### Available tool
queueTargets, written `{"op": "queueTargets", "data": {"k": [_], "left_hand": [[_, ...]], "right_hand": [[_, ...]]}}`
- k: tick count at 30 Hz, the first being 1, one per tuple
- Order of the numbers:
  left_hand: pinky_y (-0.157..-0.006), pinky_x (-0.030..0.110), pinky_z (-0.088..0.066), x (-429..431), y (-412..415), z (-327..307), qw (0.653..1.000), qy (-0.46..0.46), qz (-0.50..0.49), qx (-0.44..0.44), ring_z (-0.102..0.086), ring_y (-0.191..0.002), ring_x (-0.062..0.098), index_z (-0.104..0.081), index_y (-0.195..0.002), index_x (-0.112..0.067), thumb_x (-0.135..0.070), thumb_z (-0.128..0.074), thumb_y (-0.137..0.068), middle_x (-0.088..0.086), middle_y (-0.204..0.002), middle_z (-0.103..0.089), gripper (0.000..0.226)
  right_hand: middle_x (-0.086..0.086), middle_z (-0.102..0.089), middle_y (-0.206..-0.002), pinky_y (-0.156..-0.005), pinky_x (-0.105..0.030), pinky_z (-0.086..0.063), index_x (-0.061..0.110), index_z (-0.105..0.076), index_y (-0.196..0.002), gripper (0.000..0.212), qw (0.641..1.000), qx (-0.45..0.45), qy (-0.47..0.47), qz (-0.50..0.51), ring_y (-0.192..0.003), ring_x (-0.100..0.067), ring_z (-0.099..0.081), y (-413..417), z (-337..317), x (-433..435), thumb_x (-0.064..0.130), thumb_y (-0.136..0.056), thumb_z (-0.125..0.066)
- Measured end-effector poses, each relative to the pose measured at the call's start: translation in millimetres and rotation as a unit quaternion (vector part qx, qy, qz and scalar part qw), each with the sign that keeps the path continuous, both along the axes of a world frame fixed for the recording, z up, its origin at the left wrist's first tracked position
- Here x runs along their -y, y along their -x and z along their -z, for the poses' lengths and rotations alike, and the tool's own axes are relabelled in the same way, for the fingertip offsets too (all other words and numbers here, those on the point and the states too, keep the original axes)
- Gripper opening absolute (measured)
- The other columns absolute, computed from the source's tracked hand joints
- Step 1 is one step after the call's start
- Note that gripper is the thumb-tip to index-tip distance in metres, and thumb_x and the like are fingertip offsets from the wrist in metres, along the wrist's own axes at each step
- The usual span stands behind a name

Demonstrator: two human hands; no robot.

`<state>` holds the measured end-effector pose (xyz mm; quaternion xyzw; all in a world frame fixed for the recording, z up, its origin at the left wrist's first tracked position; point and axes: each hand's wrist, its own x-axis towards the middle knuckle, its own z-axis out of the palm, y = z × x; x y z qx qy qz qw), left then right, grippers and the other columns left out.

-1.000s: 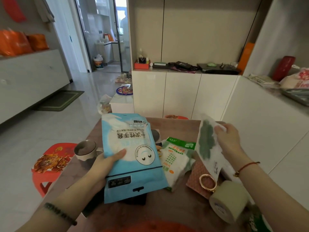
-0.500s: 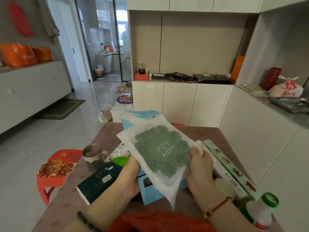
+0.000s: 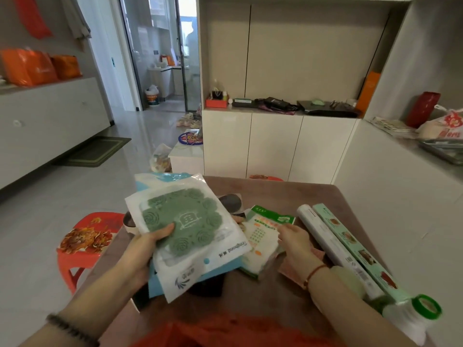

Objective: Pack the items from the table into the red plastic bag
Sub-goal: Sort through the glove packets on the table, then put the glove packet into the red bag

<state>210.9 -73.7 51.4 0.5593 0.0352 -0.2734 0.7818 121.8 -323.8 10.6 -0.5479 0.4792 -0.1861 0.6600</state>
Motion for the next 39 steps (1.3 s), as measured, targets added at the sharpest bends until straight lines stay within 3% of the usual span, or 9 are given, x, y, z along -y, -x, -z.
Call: {"op": "queueTargets", "data": {"k": [5, 10, 14, 20, 23, 26, 30, 33, 39], "left_hand": [[-0.072, 0.045, -0.058, -8, -25, 16, 0.999, -0.024, 0.023, 0.010, -0.064, -0.104, 0.038, -0.059, -0.119, -0.005, -0.010, -0.063, -0.067, 0.021, -0.115, -0.066, 0.052], [-0.078, 0.049, -0.056, -7, -30, 24, 0.999, -0.018, 0.045, 0.021, -0.066, -0.099, 0.040, -0.063, -0.109, -0.006, -0.003, -0.059, -0.077, 0.020, -0.106, -0.071, 0.033], [-0.077, 0.048, -0.056, -7, -25, 22, 0.998, -0.008, 0.055, 0.030, -0.067, -0.095, 0.039, -0.063, -0.107, -0.006, 0.001, -0.053, -0.084, 0.020, -0.103, -0.072, 0.027], [-0.067, 0.042, -0.061, -11, -18, 10, 0.997, -0.007, 0.064, 0.033, -0.070, -0.089, 0.036, -0.064, -0.106, -0.005, -0.004, -0.058, -0.077, 0.021, -0.102, -0.072, 0.030], [-0.065, 0.038, -0.061, -14, -13, -1, 0.997, -0.017, 0.058, 0.042, -0.070, -0.088, 0.035, -0.063, -0.110, -0.004, -0.009, -0.062, -0.073, 0.020, -0.103, -0.072, 0.037], [-0.075, 0.041, -0.059, -12, 1, -16, 0.997, -0.004, 0.045, 0.063, -0.068, -0.096, 0.036, -0.062, -0.114, -0.004, -0.010, -0.063, -0.072, 0.019, -0.107, -0.071, 0.042], [-0.074, 0.036, -0.060, -7, 37, -45, 0.991, 0.016, 0.075, 0.108, -0.071, -0.092, 0.030, -0.064, -0.111, -0.005, -0.009, -0.062, -0.077, 0.016, -0.105, -0.072, 0.035], [-0.062, 0.031, -0.060, -8, 77, -68, 0.986, 0.032, 0.107, 0.127, -0.073, -0.076, 0.024, -0.067, -0.102, -0.005, -0.009, -0.062, -0.076, 0.013, -0.092, -0.076, 0.026], [-0.066, 0.033, -0.060, -27, 157, -75, 0.981, 0.069, 0.153, 0.097, -0.071, -0.073, 0.023, -0.071, -0.095, -0.009, -0.022, -0.064, -0.068, 0.013, -0.090, -0.075, 0.030]], "right_hand": [[-0.022, -0.056, -0.128, -0.094, -0.043, -0.048, -0.006, -0.049, -0.125, 0.046, 0.991, -0.123, -0.004, -0.054, -0.114, -0.036, -0.056, -41, 75, 24, 0.000, -0.082, -0.063], [-0.022, -0.052, -0.130, -0.093, -0.041, -0.050, -0.005, -0.042, -0.128, 0.074, 0.963, -0.245, 0.087, -0.065, -0.116, -0.035, -0.054, -60, 118, 23, 0.011, -0.066, -0.079], [-0.025, -0.062, -0.118, -0.086, -0.039, -0.051, -0.008, -0.058, -0.113, 0.042, 0.974, -0.211, 0.071, -0.035, -0.106, -0.037, -0.060, -54, 120, 25, 0.005, -0.075, -0.072], [-0.022, -0.066, -0.102, -0.081, -0.050, -0.054, 0.004, -0.056, -0.091, 0.008, 0.980, -0.076, 0.184, -0.015, -0.089, -0.035, -0.064, -42, 68, 19, 0.011, -0.087, -0.058], [-0.012, -0.061, -0.097, -0.072, -0.045, -0.058, 0.010, -0.046, -0.087, 0.008, 0.961, 0.020, 0.275, -0.006, -0.088, -0.032, -0.063, -20, 8, 12, 0.010, -0.091, -0.052], [-0.006, -0.057, -0.092, -0.050, -0.010, -0.051, 0.017, -0.043, -0.085, 0.015, 0.933, 0.160, 0.317, 0.054, -0.082, -0.021, -0.062, 23, -66, -3, 0.006, -0.092, -0.051], [-0.002, -0.065, -0.097, -0.050, -0.018, -0.056, 0.023, -0.046, -0.104, 0.023, 0.931, 0.317, 0.177, 0.048, -0.065, -0.002, -0.070, 89, -139, -36, 0.007, -0.090, -0.054], [0.001, -0.067, -0.095, -0.046, -0.022, -0.056, 0.019, -0.044, -0.117, 0.033, 0.955, 0.274, 0.104, -0.051, -0.060, -0.004, -0.070, 126, -162, -69, 0.005, -0.089, -0.055], [0.001, -0.067, -0.101, -0.061, -0.031, -0.060, 0.022, -0.050, -0.112, 0.031, 0.962, 0.118, 0.230, -0.089, -0.077, -0.015, -0.070, 174, -132, -117, 0.015, -0.085, -0.062]]}}
